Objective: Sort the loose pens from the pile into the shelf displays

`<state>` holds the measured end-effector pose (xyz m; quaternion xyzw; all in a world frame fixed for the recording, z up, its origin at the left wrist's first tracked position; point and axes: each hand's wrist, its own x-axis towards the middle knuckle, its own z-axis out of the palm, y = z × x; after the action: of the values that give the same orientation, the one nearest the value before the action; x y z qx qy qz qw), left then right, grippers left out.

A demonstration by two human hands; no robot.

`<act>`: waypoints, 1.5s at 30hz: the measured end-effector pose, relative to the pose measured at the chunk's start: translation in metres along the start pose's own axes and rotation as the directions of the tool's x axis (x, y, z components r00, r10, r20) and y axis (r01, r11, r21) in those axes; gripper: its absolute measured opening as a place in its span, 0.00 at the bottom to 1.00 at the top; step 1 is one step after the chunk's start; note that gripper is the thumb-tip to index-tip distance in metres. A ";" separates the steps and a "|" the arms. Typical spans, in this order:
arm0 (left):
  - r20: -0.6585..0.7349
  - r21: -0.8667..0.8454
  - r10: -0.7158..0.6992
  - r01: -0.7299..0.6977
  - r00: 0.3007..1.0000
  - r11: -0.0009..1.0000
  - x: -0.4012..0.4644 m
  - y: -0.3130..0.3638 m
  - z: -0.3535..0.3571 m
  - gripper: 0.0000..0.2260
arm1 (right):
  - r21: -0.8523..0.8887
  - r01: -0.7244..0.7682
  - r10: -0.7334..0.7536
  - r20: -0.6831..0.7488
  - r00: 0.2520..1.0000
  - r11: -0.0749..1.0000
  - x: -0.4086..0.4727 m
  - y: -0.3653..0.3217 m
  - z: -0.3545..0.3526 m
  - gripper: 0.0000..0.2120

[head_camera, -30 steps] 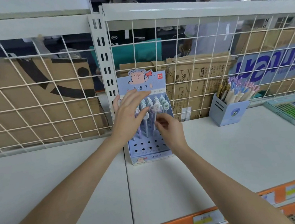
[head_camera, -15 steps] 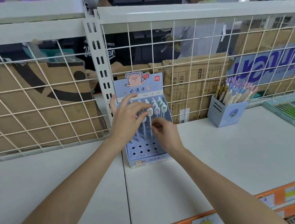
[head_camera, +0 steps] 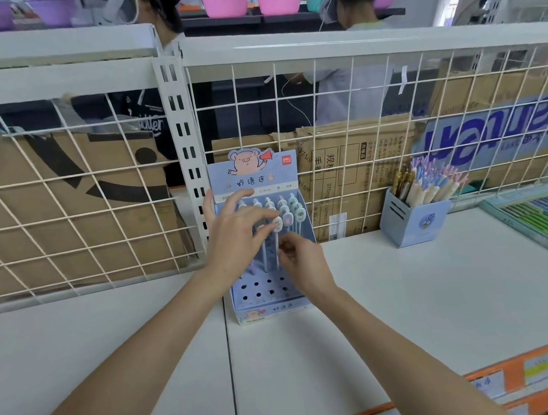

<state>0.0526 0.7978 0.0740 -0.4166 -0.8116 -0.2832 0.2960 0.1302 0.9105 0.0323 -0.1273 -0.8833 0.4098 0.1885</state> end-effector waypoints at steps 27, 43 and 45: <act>-0.017 -0.015 -0.139 0.139 0.990 0.990 -0.078 -0.013 -0.037 0.15 | 0.110 0.107 -0.108 0.004 0.994 0.988 -0.046 -0.027 -0.019 0.15; -0.098 0.394 -0.784 0.748 0.613 0.535 -0.257 0.013 -0.210 0.22 | 0.256 0.474 -0.538 0.434 0.722 0.843 -0.125 -0.108 0.095 0.20; -0.136 0.400 -0.815 0.784 0.563 0.475 -0.273 0.015 -0.239 0.24 | 0.270 0.507 -0.571 0.472 0.671 0.819 -0.138 -0.126 0.109 0.21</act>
<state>0.2542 0.4980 0.0401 0.0735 -0.9616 -0.1923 0.1813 0.1975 0.7048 0.0328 0.2695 -0.8720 0.4050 0.0552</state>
